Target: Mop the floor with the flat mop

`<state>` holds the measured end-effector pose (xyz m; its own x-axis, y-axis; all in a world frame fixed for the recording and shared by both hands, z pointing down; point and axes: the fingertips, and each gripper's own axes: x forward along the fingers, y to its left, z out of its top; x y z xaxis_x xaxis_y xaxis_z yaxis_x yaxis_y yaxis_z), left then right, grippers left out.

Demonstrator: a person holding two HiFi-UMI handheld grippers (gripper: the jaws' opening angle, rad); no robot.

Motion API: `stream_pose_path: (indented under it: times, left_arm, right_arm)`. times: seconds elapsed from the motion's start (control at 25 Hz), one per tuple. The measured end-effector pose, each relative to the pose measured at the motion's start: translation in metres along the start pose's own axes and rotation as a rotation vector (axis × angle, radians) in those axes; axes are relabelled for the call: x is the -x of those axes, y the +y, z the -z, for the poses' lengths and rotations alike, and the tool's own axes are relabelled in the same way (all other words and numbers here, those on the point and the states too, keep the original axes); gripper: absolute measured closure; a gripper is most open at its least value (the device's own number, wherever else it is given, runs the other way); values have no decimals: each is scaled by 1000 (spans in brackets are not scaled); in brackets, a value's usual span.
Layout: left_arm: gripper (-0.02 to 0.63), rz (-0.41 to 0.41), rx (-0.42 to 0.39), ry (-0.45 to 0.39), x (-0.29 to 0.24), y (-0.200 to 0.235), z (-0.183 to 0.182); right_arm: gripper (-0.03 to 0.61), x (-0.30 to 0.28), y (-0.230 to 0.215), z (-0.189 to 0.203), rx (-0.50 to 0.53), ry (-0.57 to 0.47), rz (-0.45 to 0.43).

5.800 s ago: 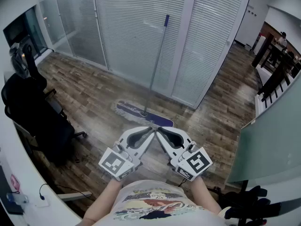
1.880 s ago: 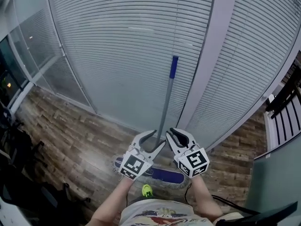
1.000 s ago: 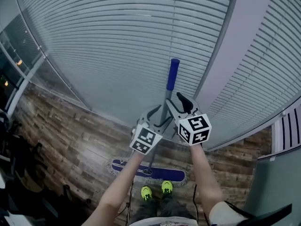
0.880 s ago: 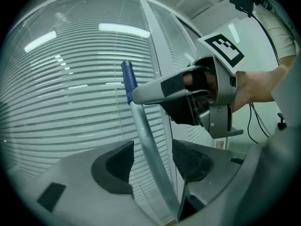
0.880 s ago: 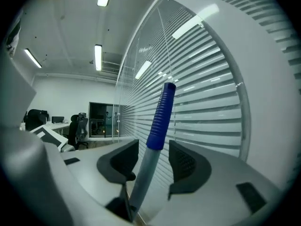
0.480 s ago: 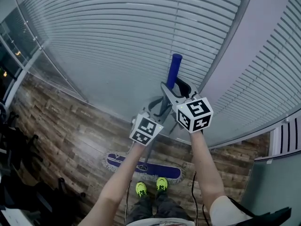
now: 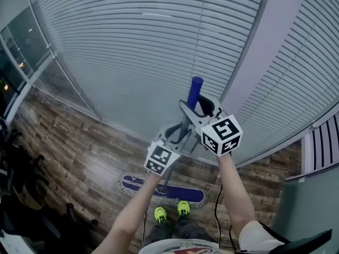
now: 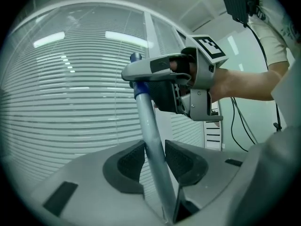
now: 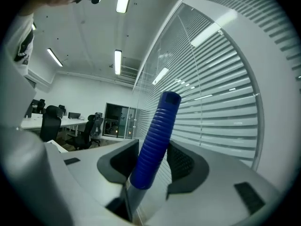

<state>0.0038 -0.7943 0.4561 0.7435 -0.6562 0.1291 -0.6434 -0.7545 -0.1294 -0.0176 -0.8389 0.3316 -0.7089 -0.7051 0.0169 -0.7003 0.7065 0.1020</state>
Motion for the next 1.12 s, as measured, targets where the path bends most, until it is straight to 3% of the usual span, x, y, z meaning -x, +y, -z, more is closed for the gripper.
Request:
stream_pose_path:
  times: [0.16,0.32,0.52,0.72,0.92,1.12]
  left_arm:
    - [472,67,-97,7,30,-21,-9]
    - [471,153,-174,-75,75,-45,-41]
    - [471,213,-123,-153,128,-82,-58]
    - [472,188,-28,-174,175,-104,-59]
    - [474,148,-45,-147,220,-140,-68]
    - [477,150,-75,-118,255,-215,-65]
  right_arm:
    - [402,21,29,-8,-42,-29,6]
    - [419,52,75,-21,-95,-90,0]
    - [431,87,142,-35,-128,-129,-34]
    - [443,109,196,-43,-183,-105,-149]
    - [445,144,247,-60,-152,-113,-191]
    - [446,221,295,-56,-125,-130,-213]
